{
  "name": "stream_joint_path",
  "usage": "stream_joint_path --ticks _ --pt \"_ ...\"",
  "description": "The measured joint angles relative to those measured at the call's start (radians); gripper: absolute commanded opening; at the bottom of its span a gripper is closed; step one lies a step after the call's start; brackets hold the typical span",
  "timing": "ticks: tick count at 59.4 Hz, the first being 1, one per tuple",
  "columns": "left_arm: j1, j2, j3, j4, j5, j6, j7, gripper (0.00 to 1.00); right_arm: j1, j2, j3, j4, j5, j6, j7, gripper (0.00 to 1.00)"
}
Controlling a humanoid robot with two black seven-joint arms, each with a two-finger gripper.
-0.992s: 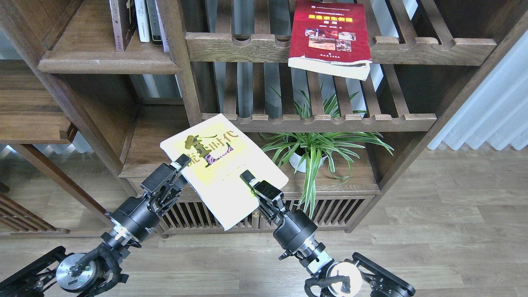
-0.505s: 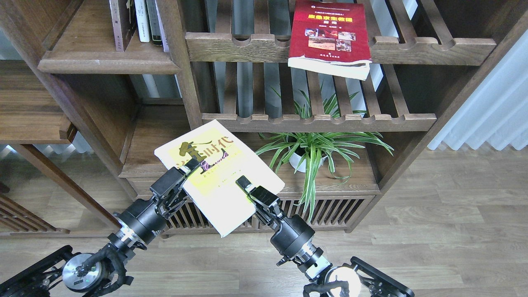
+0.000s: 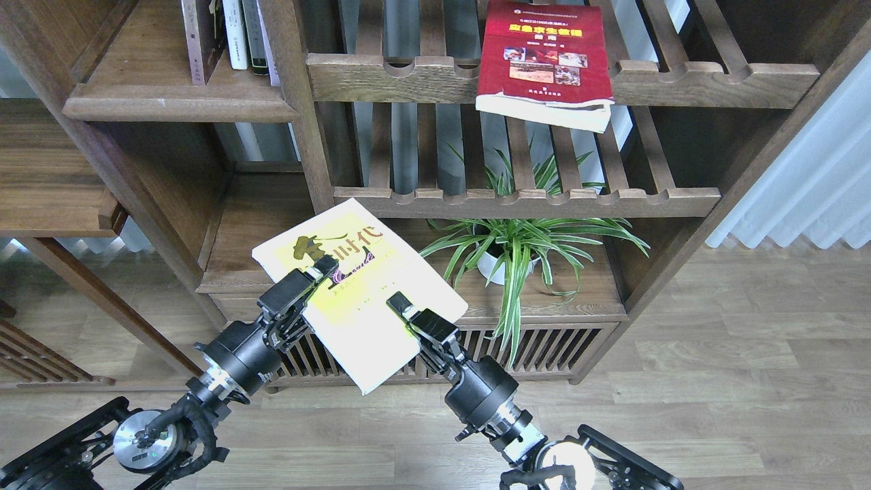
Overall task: Organize books on shelf
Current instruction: 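Hold the yellow book upright between both grippers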
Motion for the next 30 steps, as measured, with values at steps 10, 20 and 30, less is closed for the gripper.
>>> stream_joint_path --ticks 10,20,30 --pt "0.000 0.000 0.013 0.032 0.020 0.000 -0.002 0.22 -0.001 0.000 -0.002 0.001 -0.002 0.000 -0.002 0.08" --pt "-0.014 0.001 0.013 0.035 0.023 -0.001 -0.003 0.11 -0.002 0.000 0.003 0.001 -0.002 0.000 -0.001 0.08" --pt "-0.029 0.001 0.015 0.033 0.023 -0.001 -0.005 0.09 -0.001 0.000 0.009 0.001 -0.002 0.000 0.000 0.09"
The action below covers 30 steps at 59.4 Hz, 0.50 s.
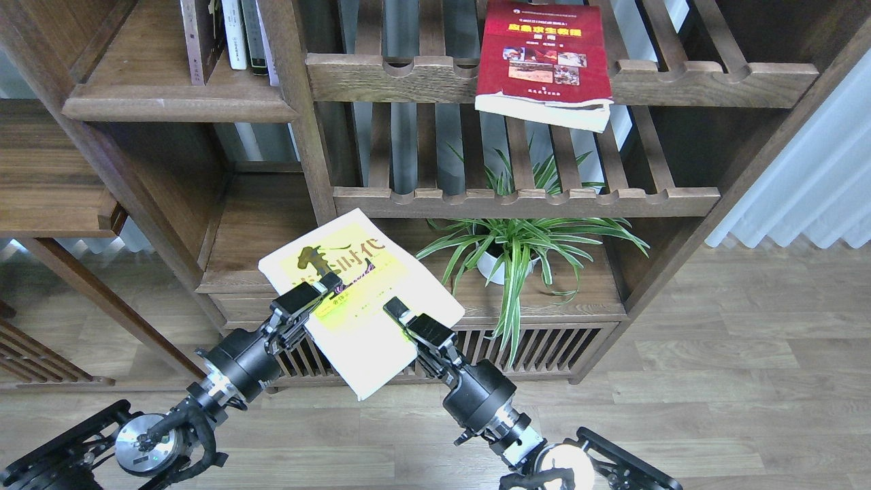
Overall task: Organize books on shelf
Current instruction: 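Hold the yellow book upright between both grippers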
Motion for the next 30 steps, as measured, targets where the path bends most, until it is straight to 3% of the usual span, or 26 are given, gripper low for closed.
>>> stream_joint_path --ticks 30 --pt "-0.004 0.044 0.009 -0.029 0.006 0.001 0.003 0.10 0.005 0.001 0.008 -0.022 -0.007 0.000 -0.001 0.12"
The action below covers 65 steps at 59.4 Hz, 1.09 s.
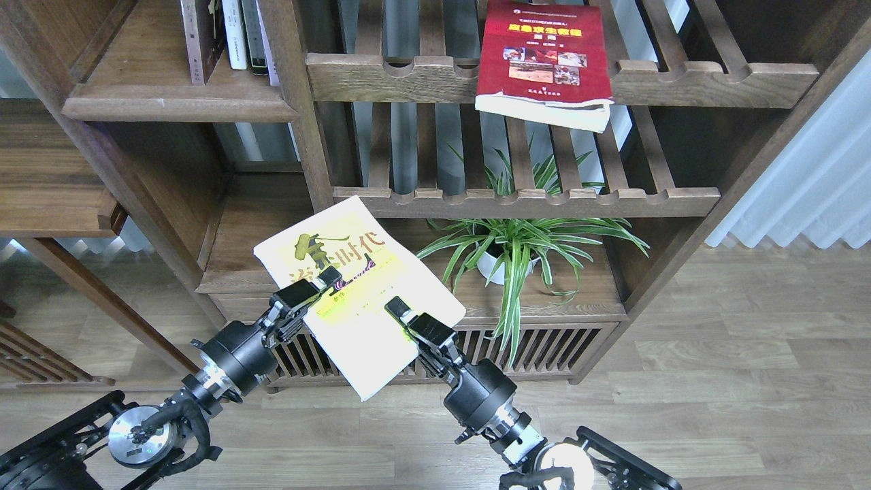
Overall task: Organize books on shelf
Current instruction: 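Hold the yellow book upright between both grippers, then carry the yellow book with the left gripper up to the upper shelf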
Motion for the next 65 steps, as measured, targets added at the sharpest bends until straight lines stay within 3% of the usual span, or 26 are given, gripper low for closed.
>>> stream_joint_path --ticks 11,19,27,65 --pt "0.002 0.005 -0.002 -0.006 0.001 0.000 0.000 0.09 -0.001 -0.001 0.003 0.000 0.000 0.000 0.002 0.27" --pt "0.002 0.007 -0.004 -0.006 0.002 0.000 0.000 0.10 -0.003 -0.002 0.004 0.000 0.001 0.000 0.004 0.60" --pt "0.004 0.006 -0.003 -0.008 0.011 0.000 0.000 0.10 0.000 -0.001 -0.002 0.005 -0.007 0.000 -0.003 0.74" --pt "0.002 0.072 -0.065 -0.073 0.114 0.000 0.001 0.08 0.014 0.000 0.088 0.003 -0.014 0.000 -0.002 0.76"
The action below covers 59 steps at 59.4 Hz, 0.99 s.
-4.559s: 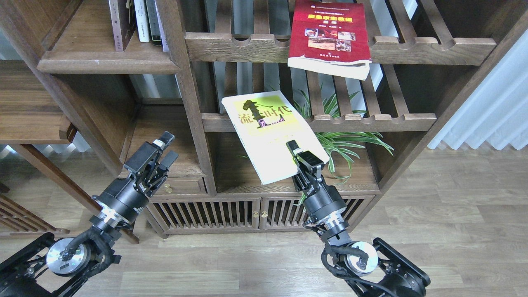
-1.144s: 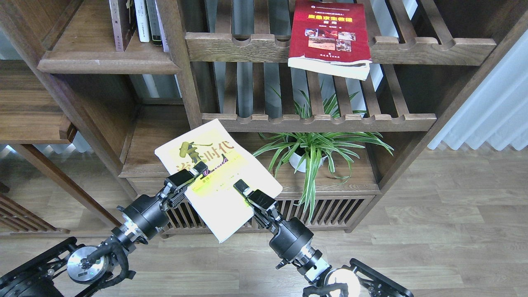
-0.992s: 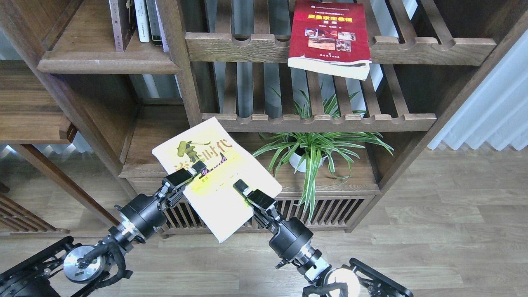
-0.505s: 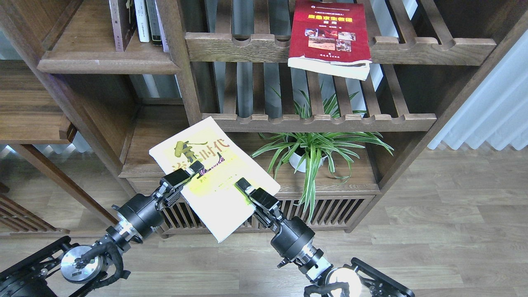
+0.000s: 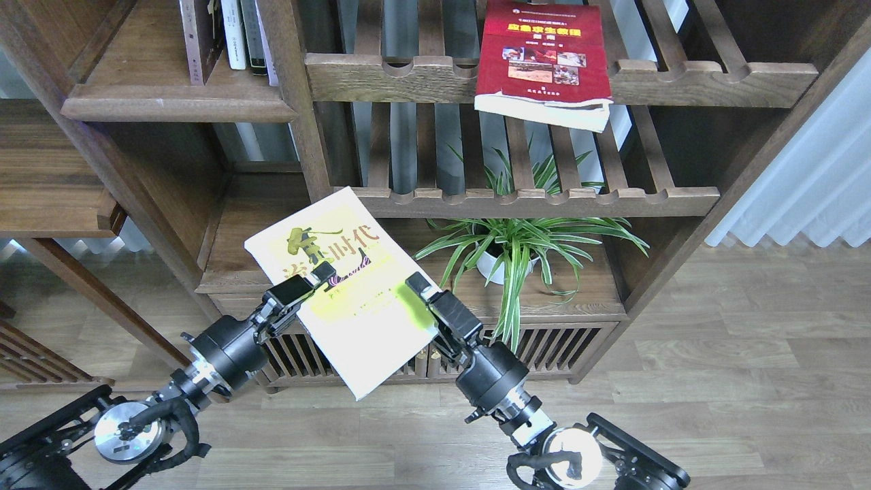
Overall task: Organize books on shelf
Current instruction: 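Carry the yellow book with the left gripper up to the upper shelf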
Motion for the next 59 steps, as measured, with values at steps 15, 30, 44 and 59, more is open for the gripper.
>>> stream_joint_path --ticks 15,30,44,59 --pt "0.000 0.078 -0.062 -0.055 0.112 0.000 -0.001 0.05 -0.004 0.000 0.045 -0.005 0.000 0.000 0.002 0.76" --pt "-0.003 0.095 -0.163 -0.060 0.136 0.000 0.002 0.01 -0.013 0.000 0.065 -0.006 -0.001 0.000 0.007 0.76" --pt "-0.009 0.122 -0.272 -0.061 0.139 0.000 0.005 0.00 -0.035 0.000 0.063 -0.006 -0.001 0.000 0.007 0.76" --pt "-0.045 0.123 -0.383 -0.061 0.140 0.000 0.092 0.00 -0.036 0.000 0.063 -0.010 -0.001 0.000 0.005 0.76"
